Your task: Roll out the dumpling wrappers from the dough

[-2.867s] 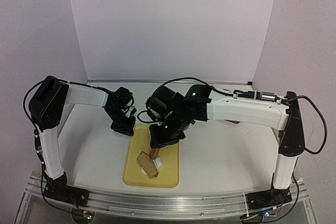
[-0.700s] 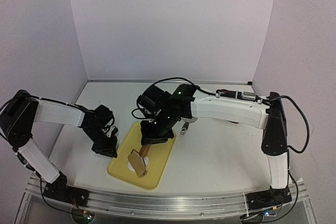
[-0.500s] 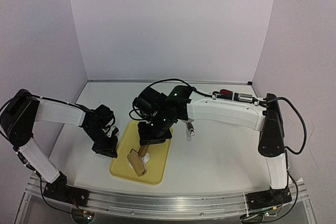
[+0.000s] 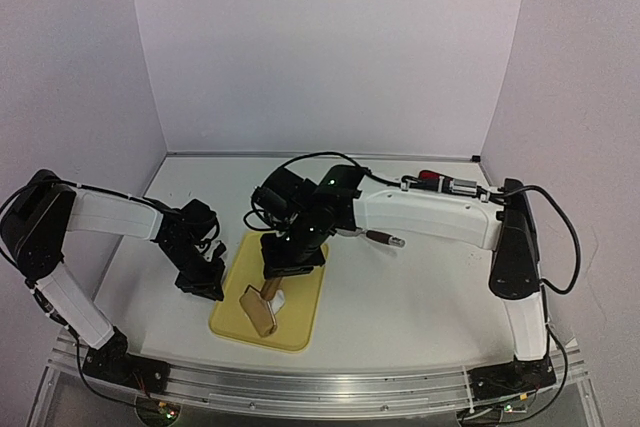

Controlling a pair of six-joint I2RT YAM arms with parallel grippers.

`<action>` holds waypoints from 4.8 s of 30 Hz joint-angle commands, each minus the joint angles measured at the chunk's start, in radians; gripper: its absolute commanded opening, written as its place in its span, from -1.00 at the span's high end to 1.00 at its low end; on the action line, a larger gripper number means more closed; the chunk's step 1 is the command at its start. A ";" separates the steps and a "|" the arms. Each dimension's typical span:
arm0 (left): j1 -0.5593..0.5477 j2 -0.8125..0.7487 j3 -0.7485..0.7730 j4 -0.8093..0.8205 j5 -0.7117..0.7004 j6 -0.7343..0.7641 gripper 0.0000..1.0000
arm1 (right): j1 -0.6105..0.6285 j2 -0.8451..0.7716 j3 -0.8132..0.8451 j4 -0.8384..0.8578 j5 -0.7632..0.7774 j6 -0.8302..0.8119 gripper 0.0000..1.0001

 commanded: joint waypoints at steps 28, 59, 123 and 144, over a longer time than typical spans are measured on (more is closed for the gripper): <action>0.005 -0.007 0.068 0.003 -0.121 -0.270 1.00 | -0.019 -0.324 -0.120 0.102 -0.058 -0.126 1.00; 0.061 0.481 0.850 -0.112 -0.187 0.611 -0.60 | -0.075 -0.585 -0.510 0.142 0.313 0.302 1.00; -0.098 0.233 0.283 -0.083 -0.171 0.059 0.91 | -0.216 -0.668 -0.825 0.348 0.106 0.314 1.00; -0.099 0.211 0.222 -0.051 -0.177 0.097 1.00 | -0.217 -0.395 -0.664 0.027 0.112 0.301 1.00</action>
